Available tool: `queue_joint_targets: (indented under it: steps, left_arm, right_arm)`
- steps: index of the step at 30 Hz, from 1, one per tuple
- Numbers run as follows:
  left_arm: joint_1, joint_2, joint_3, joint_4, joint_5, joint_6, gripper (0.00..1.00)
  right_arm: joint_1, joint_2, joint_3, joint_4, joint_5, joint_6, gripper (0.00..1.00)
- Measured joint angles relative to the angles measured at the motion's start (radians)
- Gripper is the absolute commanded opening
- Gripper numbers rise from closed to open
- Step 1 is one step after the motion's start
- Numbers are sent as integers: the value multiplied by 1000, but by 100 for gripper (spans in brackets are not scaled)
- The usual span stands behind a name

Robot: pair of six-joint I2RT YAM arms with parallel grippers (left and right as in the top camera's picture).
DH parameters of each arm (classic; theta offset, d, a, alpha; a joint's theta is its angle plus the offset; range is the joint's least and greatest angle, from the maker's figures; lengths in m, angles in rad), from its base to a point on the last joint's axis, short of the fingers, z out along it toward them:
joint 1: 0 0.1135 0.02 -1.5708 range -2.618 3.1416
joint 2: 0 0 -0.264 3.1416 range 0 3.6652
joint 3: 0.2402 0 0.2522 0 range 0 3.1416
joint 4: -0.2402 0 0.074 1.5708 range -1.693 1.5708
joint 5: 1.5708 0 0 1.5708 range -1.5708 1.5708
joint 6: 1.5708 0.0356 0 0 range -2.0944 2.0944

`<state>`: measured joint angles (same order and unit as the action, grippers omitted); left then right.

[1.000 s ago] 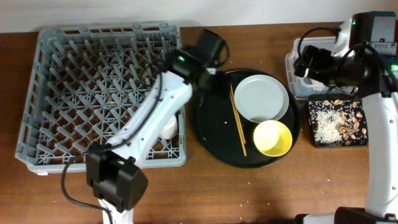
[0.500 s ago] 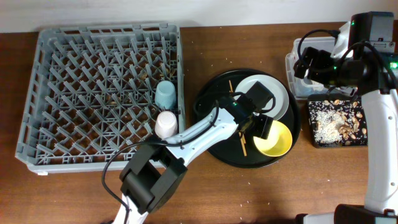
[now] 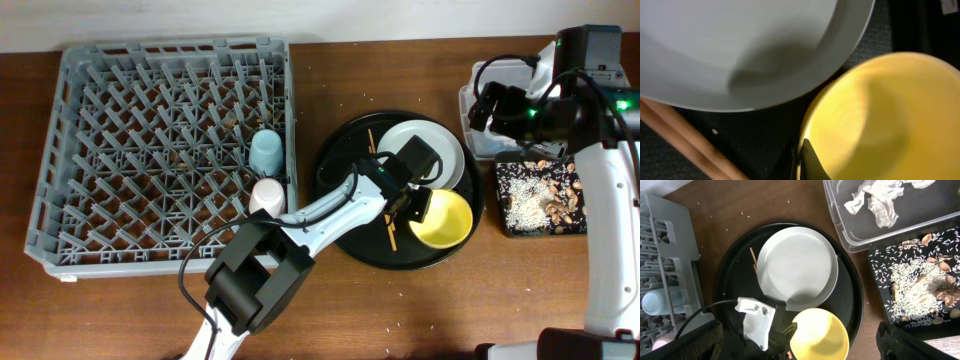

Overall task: Sort waste into correct bins and load items into the dishwasher rack
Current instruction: 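Place the yellow bowl in the back of the dish rack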

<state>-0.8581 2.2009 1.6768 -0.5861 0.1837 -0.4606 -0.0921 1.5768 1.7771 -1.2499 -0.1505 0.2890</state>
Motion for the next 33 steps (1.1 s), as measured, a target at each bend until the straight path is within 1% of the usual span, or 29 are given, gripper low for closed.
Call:
queue_joint_targets:
  steps: [3,4,5,6,7,8,9,10,11,13,14,16,18,19,20,22,26,29,31,32,33]
  left_arm:
    - [17,0,8,-50,4,0,1]
    - [30,-7,14,-93,1,0,1]
    - [63,-52,15,-150,-23,0,1]
    - [92,-112,18,-196,-80,5,1]
    - [118,-186,18,-227,-174,29,1]
    - [151,-296,21,-233,-327,60,0]
    - [176,-389,36,-231,-520,76,1]
    - [185,-412,39,-228,-657,80,0]
    - [196,-412,39,-223,-836,87,0]
    - [222,-385,38,-167,-1114,103,0]
    - [230,-370,37,-131,-1218,105,0]
    - [275,-311,37,21,-1371,132,0]
    - [351,-245,35,201,-1413,210,0]
    - [389,-221,35,246,-1422,243,0]
    - [438,-182,34,363,-1430,293,0]
    - [491,-126,35,515,-1437,349,0]
    - [546,-28,35,516,-1365,371,0]
    - [550,30,35,517,-1358,371,0]
    - [550,38,35,532,-1361,371,0]
    - [550,39,35,563,-1361,387,0]
    - [550,48,35,639,-1360,435,0]
  right_arm:
    - [0,0,0,6,0,0,98]
    - [0,0,0,10,0,0,98]
    - [0,0,0,16,0,-1,98]
    - [0,0,0,16,0,0,98]
    - [0,0,0,17,0,0,98]
    - [0,0,-1,24,0,-1,98]
    - [0,0,-1,24,0,0,98]
    - [0,0,-1,24,0,0,99]
    - [0,0,-1,25,0,-1,98]
    - [0,0,-1,26,0,0,98]
    - [0,0,-1,25,0,0,98]
    - [0,1,-1,26,0,0,99]
    - [0,2,-1,24,0,0,98]
    - [0,3,-1,24,0,0,99]
    - [0,3,-1,26,0,0,98]
    - [0,4,-1,26,0,0,98]
    - [0,5,-1,25,0,0,99]
    - [0,5,-1,25,0,-1,98]
    - [0,5,-1,25,0,0,98]
    - [0,5,-1,24,0,-1,98]
    - [0,5,-1,26,0,0,98]
